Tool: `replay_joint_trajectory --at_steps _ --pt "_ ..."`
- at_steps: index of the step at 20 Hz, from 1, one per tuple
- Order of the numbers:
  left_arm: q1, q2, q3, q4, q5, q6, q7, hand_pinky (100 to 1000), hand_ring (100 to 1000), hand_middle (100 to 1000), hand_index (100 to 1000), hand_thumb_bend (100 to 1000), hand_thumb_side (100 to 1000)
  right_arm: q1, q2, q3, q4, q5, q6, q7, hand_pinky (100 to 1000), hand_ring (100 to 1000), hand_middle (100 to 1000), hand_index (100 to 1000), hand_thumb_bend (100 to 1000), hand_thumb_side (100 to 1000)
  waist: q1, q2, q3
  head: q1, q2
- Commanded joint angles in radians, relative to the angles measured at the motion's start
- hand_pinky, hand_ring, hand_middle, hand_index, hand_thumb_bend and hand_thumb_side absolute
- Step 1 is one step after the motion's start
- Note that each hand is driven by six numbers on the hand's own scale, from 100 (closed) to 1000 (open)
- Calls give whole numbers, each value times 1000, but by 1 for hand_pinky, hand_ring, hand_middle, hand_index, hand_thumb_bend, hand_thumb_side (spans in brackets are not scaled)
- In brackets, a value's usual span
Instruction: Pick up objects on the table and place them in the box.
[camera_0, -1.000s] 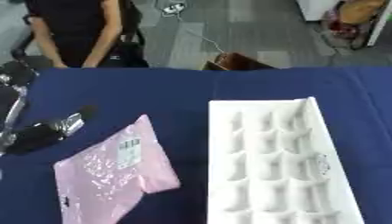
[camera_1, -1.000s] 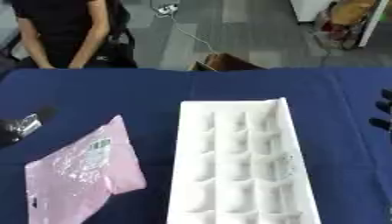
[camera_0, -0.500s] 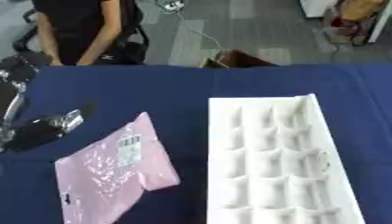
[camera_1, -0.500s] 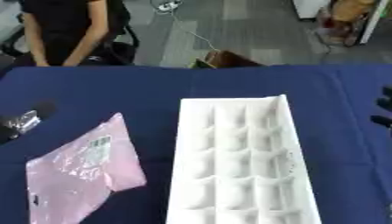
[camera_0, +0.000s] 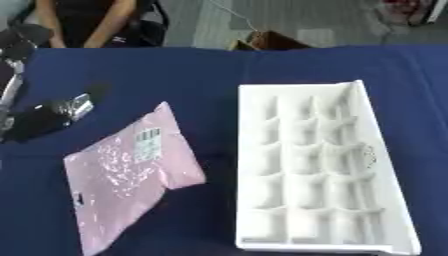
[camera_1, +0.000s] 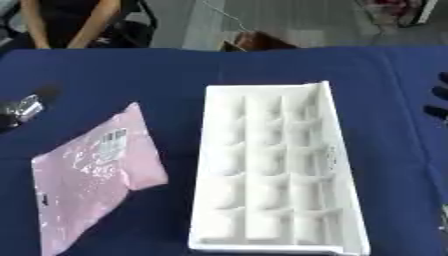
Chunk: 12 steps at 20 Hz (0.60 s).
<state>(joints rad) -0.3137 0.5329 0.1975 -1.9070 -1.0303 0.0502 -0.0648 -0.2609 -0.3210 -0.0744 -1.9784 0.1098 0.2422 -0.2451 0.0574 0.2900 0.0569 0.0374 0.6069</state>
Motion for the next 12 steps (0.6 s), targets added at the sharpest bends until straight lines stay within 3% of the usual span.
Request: replay_joint_trajectory --at_steps 1,12 --pt "-13 32 8 -11 4 -3 0 877 909 880 938 698 967 -7 -7 -1 -19 3 -1 5 751 845 834 936 100 905 1 -16 1 -6 10" --pt "-13 34 6 -7 8 -7 -10 868 899 855 926 716 966 -6 -7 -2 -19 4 0 6 750 845 834 936 100 905 1 -14 2 -5 9"
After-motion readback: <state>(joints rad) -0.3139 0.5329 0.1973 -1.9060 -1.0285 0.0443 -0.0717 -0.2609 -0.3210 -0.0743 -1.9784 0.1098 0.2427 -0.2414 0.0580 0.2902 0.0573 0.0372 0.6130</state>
